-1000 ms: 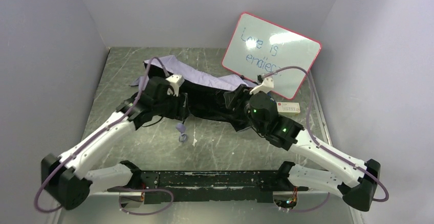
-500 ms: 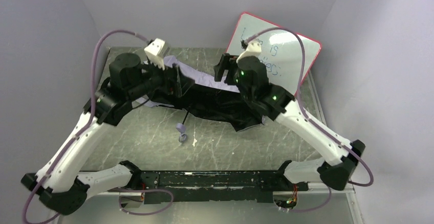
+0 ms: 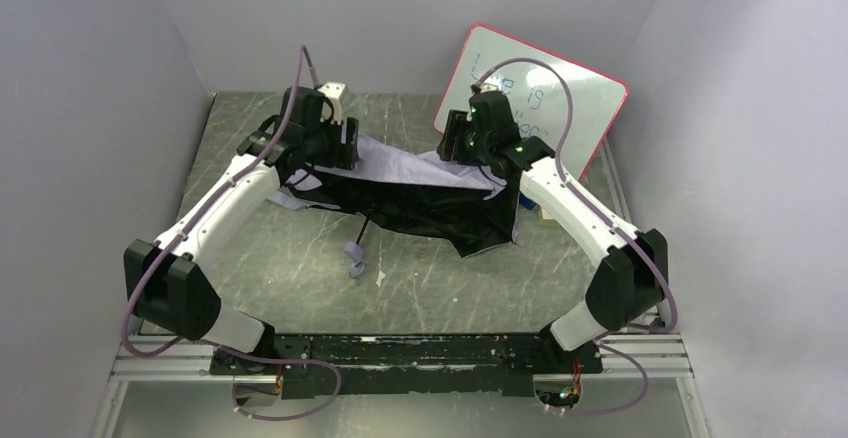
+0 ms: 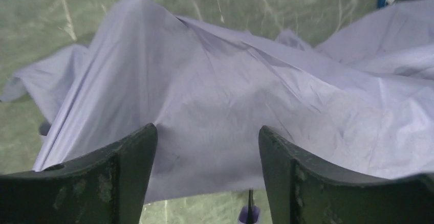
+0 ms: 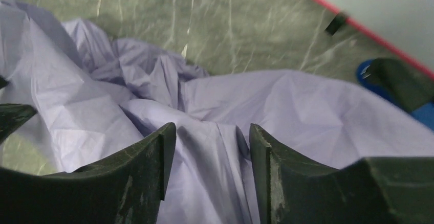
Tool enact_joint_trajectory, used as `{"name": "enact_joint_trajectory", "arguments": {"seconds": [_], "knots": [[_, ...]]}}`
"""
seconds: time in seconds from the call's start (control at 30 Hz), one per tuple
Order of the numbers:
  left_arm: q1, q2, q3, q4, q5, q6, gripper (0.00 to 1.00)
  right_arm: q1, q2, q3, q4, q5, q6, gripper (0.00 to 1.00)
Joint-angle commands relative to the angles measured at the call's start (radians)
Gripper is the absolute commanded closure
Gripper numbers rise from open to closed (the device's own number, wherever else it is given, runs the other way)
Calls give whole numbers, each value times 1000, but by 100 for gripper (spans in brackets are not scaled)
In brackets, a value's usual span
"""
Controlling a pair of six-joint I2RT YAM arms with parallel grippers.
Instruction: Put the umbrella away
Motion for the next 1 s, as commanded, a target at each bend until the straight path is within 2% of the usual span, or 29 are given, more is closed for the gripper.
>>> {"name": "enact_joint_trajectory", "arguments": {"seconds": [0.0,0.17,0.23,0.47,0.73,0.87,0.97], "knots": [[-6,24,-97,114,108,-15,28,-3,42,-83,96,-168,61,46],[-8,96,-157,258,239,-65,41,0,140,-141,252,-276,125,58],[-12,128,-176,312,267,-78,43,2,184,-163,320,-316,153,63],[-76,271,-174,435,313,-96,48,47,327,-181,472,-336,227,66],[-128,412,-129,461,351,-116,50,80,393,-151,535,-338,244,62],[-126,357,-97,383,305,-91,45,73,303,-179,504,-284,215,53],[-115,253,-42,306,276,-63,42,66,208,-192,468,-259,183,48]]}}
